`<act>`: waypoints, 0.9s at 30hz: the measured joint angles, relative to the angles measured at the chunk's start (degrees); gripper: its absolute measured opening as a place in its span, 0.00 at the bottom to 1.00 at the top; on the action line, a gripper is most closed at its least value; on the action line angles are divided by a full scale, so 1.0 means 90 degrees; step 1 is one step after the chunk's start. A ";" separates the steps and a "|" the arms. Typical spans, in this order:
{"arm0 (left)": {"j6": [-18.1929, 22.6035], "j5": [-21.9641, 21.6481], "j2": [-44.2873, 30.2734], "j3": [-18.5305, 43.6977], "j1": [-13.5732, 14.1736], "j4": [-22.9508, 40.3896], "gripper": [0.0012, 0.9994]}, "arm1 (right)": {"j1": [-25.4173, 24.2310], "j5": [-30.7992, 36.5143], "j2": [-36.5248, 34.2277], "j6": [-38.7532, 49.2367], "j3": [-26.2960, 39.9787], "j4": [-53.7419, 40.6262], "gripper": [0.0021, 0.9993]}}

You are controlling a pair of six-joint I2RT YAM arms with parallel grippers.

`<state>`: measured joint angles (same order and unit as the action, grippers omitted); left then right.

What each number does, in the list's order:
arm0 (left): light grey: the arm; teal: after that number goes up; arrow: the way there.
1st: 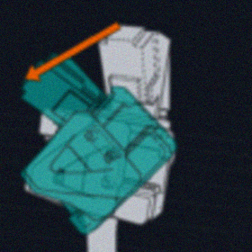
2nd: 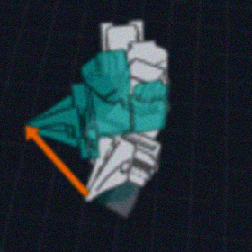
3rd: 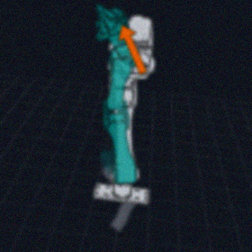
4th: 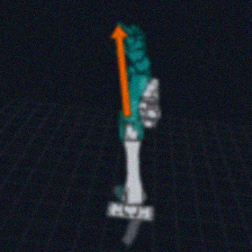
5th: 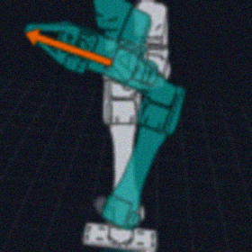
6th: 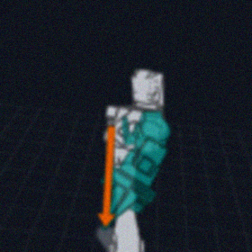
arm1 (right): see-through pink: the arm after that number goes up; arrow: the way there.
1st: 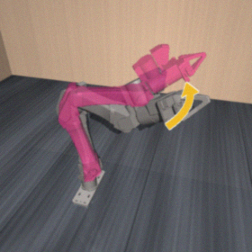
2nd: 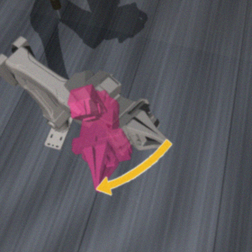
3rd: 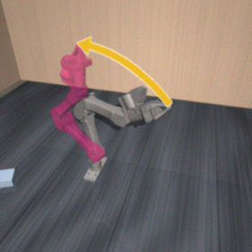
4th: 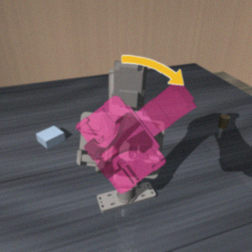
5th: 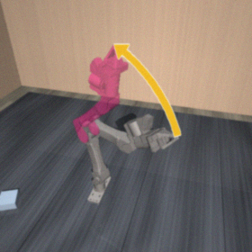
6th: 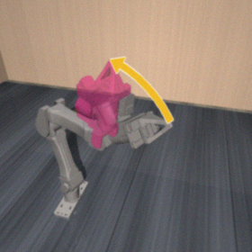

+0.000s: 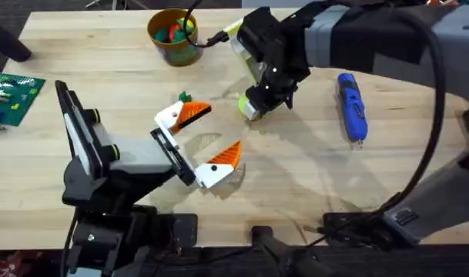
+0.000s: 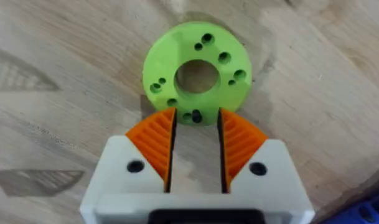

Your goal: Pick up the gripper from the table and insert it into the empty holder that is missing its gripper. Then pick up a screw, insert it into the mounting hole, and use the screwdriver to tighten it. Finally, clean up the table by picking up the vegetable and placing it into the bucket.

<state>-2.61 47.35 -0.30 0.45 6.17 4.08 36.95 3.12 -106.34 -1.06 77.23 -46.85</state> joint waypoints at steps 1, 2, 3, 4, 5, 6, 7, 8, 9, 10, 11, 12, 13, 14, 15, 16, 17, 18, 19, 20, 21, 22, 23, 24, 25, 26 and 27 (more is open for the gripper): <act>0.0000 0.0000 0.0000 0.0000 0.0000 0.0000 0.99 | 0.0000 0.0008 0.0000 0.0001 0.0000 0.0000 0.36; 0.0000 0.0000 0.0000 0.0000 0.0000 0.0000 0.99 | 0.0000 0.0010 -0.0002 -0.0010 0.0000 -0.0002 0.34; 0.0000 0.0000 0.0000 0.0000 0.0000 0.0000 0.99 | 0.0000 0.0010 0.0000 -0.0007 0.0000 0.0000 0.32; 0.0000 0.0000 0.0000 0.0000 0.0000 0.0000 0.99 | 0.0000 0.0010 0.0000 -0.0001 0.0000 -0.0002 0.30; 0.0000 0.0000 0.0000 0.0000 0.0000 0.0000 0.99 | 0.0000 0.0010 -0.0002 -0.0008 0.0000 0.0000 0.29; 0.0000 0.0000 0.0000 0.0000 0.0000 0.0000 0.99 | 0.0000 0.0010 0.0000 -0.0010 0.0000 0.0000 0.28; 0.0000 0.0000 0.0000 0.0000 0.0000 0.0000 0.99 | 0.0000 0.0010 0.0000 -0.0010 0.0000 0.0000 0.27; 0.0000 0.0000 0.0000 0.0000 0.0000 0.0000 0.99 | 0.0000 0.0010 0.0000 -0.0012 0.0000 0.0003 0.27; 0.0000 0.0000 0.0000 0.0000 0.0000 0.0000 0.99 | 0.0000 0.0010 0.0000 -0.0012 0.0000 0.0005 0.27; 0.0000 0.0000 0.0000 0.0000 0.0000 0.0000 0.99 | 0.0000 0.0010 0.0000 -0.0012 0.0000 0.0010 0.27; 0.0000 0.0000 -0.0002 0.0000 0.0000 0.0000 0.99 | 0.0000 0.0010 0.0000 -0.0012 0.0000 0.0017 0.26; 0.0000 0.0000 0.0000 0.0000 0.0000 0.0000 0.99 | 0.0000 0.0007 -0.0002 -0.0012 0.0000 0.0017 0.26; 0.0000 0.0000 0.0000 0.0000 0.0000 0.0000 0.99 | 0.0000 0.0010 0.0000 -0.0012 0.0000 0.0019 0.25; 0.0000 0.0002 -0.0002 0.0000 0.0000 0.0000 0.99 | 0.0000 0.0010 0.0000 -0.0012 0.0000 0.0022 0.24; 0.0000 0.0000 0.0000 0.0000 0.0000 0.0000 0.99 | 0.0000 0.0010 -0.0002 -0.0017 0.0000 0.0022 0.23; 0.0000 0.0000 0.0000 0.0000 0.0000 0.0000 0.99 | 0.0000 0.0010 -0.0002 -0.0015 0.0000 0.0027 0.23; 0.0000 0.0000 0.0000 0.0000 0.0000 0.0000 0.99 | 0.0000 0.0009 0.0000 -0.0017 0.0000 0.0037 0.23; 0.0000 0.0000 0.0000 0.0000 0.0000 0.0000 0.99 | 0.0000 0.0007 0.0000 -0.0015 0.0000 0.0049 0.22; 0.0000 0.0000 0.0000 0.0000 0.0000 0.0000 0.99 | 0.0000 0.0007 0.0000 -0.0015 0.0000 0.0057 0.22; 0.0000 0.0000 0.0000 0.0000 0.0000 0.0000 0.99 | 0.0000 0.0007 0.0000 -0.0015 0.0000 0.0066 0.22; 0.0000 0.0000 0.0000 0.0000 0.0000 0.0000 0.99 | 0.0000 0.0007 0.0000 -0.0015 0.0000 0.0066 0.21; 0.0000 0.0000 0.0000 0.0000 0.0000 0.0000 0.99 | 0.0000 0.0007 0.0000 -0.0012 0.0000 0.0068 0.20; 0.0000 0.0000 0.0000 0.0000 0.0000 0.0000 0.99 | 0.0000 0.0010 0.0000 -0.0007 0.0000 0.0071 0.19; 0.0000 0.0000 0.0000 0.0000 0.0000 0.0000 0.99 | 0.0000 0.0010 -0.0002 -0.0005 0.0000 0.0076 0.17; 0.0000 0.0000 0.0000 0.0000 0.0000 0.0000 0.99 | 0.0000 0.0009 0.0000 -0.0005 0.0000 0.0081 0.16; 0.0000 0.0000 0.0000 0.0000 0.0000 0.0000 0.99 | 0.0000 0.0007 -0.0002 -0.0007 0.0000 0.0088 0.14; 0.0000 0.0000 0.0000 0.0000 0.0000 0.0000 0.99 | 0.0000 0.0007 -0.0002 -0.0002 0.0000 0.0090 0.12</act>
<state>-2.61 47.35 -0.30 0.45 6.17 4.08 36.95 3.18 -106.37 -1.08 77.23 -46.04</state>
